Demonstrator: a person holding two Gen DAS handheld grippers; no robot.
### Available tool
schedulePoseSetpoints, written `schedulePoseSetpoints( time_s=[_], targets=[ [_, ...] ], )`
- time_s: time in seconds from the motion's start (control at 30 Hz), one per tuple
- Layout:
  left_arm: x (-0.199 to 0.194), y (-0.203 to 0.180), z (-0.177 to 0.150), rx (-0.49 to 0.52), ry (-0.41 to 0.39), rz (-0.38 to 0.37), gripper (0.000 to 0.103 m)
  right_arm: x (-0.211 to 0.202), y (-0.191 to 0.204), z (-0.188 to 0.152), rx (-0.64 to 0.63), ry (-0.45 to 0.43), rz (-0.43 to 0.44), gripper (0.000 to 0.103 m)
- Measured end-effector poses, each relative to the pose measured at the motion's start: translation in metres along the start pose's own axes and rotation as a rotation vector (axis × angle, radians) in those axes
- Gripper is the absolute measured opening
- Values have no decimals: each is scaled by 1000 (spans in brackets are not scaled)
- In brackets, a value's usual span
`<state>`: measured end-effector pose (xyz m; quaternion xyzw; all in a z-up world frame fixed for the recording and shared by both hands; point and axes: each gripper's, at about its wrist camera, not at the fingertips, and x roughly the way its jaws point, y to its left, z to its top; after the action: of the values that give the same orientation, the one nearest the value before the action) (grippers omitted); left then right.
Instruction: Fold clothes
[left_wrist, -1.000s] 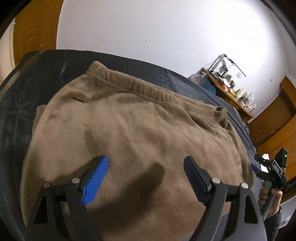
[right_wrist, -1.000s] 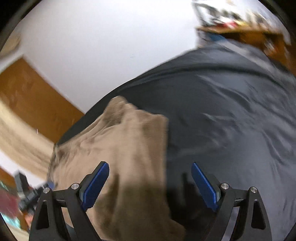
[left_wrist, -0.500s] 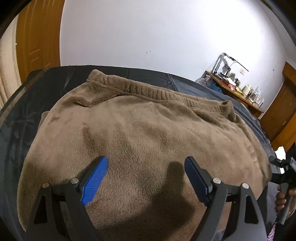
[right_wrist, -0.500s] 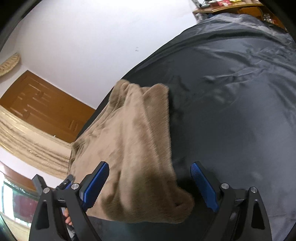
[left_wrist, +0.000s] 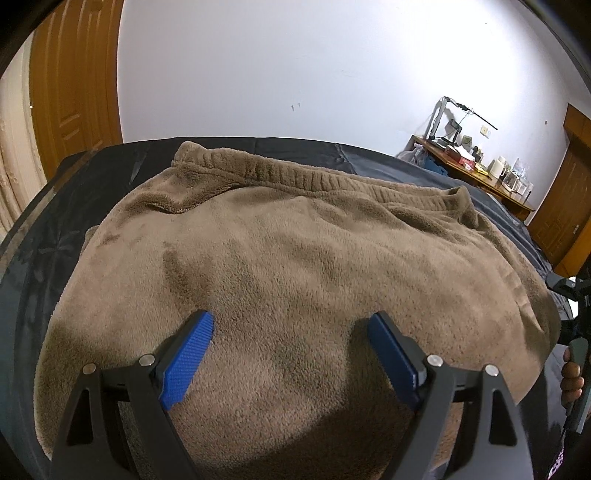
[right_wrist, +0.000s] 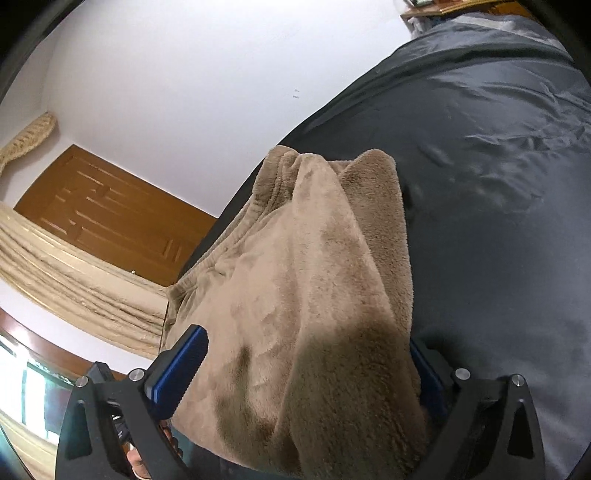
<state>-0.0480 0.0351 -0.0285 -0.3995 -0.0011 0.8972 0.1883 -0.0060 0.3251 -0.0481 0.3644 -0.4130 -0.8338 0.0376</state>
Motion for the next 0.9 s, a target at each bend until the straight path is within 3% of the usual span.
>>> schedulePoseSetpoints(
  time_s=[0.6, 0.63, 0.7, 0.73, 0.77, 0.9],
  targets=[
    [-1, 2, 0, -6, 2, -4, 90, 10, 11, 0, -44, 24, 15, 102],
    [-1, 2, 0, -9, 2, -6, 90, 12, 12, 0, -48, 24, 10, 97],
    [-2, 3, 0, -18, 0, -10, 90, 15, 12, 0, -51, 23, -4, 72],
    [-3, 4, 0, -26, -1, -15, 90, 16, 9, -1, -47, 21, -19, 55],
    [-4, 5, 1, -35, -3, -21, 90, 16, 6, -1, -41, 19, -24, 49],
    [-8, 11, 2, -73, -6, -46, 90, 14, -2, -2, -28, 7, -8, 42]
  ],
)
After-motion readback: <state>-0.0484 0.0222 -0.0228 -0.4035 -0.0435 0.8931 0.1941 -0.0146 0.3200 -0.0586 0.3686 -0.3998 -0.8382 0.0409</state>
